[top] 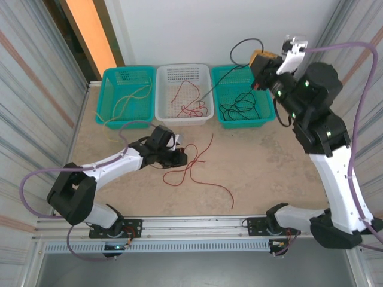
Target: Untangle the cables
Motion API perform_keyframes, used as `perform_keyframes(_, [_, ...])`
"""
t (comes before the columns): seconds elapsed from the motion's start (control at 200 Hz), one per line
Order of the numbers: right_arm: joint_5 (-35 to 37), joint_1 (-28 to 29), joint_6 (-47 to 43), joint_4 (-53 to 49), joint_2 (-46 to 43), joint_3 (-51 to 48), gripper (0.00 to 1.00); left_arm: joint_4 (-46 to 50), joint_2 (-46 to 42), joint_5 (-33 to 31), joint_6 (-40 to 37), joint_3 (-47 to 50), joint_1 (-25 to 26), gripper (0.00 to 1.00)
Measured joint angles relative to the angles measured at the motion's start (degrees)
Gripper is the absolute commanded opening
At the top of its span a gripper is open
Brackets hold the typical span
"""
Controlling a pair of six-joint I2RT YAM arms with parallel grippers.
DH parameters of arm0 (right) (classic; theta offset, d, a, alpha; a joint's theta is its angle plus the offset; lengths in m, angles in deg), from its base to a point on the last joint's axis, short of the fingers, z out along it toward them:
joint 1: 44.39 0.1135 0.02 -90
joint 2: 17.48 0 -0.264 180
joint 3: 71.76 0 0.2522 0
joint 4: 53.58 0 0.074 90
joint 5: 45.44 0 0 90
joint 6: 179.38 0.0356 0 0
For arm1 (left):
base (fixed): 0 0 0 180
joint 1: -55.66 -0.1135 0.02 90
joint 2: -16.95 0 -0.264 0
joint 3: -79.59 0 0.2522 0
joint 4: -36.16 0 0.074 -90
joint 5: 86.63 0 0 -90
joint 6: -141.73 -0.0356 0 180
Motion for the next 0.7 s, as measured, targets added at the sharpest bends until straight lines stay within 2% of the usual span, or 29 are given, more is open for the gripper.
perform_keyframes(0.105, [-2.32, -6.47, 1.66, -0.94, 5.01, 0.79, 0.00, -0.22, -0.59, 0.07, 0.42, 0.70, 0.00, 0.00])
perform_keyframes(0.301, [-7.02, -14.86, 4.35, -2.34, 16.35, 0.76, 0.00, 0.22, -5.60, 0.09, 0.37, 0.26, 0.11, 0.00])
perform_keyframes(0.326, [-7.48, -15.76, 4.70, -2.45, 18.01, 0.76, 0.04, 0.44, -6.43, 0.11, 0.37, -0.17, 0.15, 0.00])
perform_keyframes(0.361, [-8.09, -17.00, 5.07, -2.56, 20.15, 0.66, 0.17, 0.61, -7.41, 0.13, 0.33, -0.98, 0.24, 0.00])
perform_keyframes(0.411, [-9.16, -18.56, 5.99, -2.64, 22.95, 0.26, 0.41, 0.70, -8.90, 0.13, 0.15, -2.51, 0.48, 0.00])
perform_keyframes(0.426, [-9.51, -18.99, 6.34, -2.64, 23.76, 0.07, 0.53, 0.79, -9.31, 0.15, 0.15, -3.02, 0.55, 0.00])
perform_keyframes(0.441, [-9.84, -19.41, 6.38, -2.67, 24.41, -0.15, 0.57, 0.92, -9.73, 0.13, 0.13, -3.56, 0.61, 0.00])
perform_keyframes(0.561, [-11.74, -21.75, 7.61, -3.80, 28.74, -3.50, 0.58, 2.19, -12.57, 0.15, -0.55, -9.40, 0.87, 0.00])
perform_keyframes(0.702, [-11.80, -20.26, 7.63, -3.96, 26.73, -12.20, 0.60, 5.27, -13.29, -0.02, -3.02, -19.06, 0.85, 0.00])
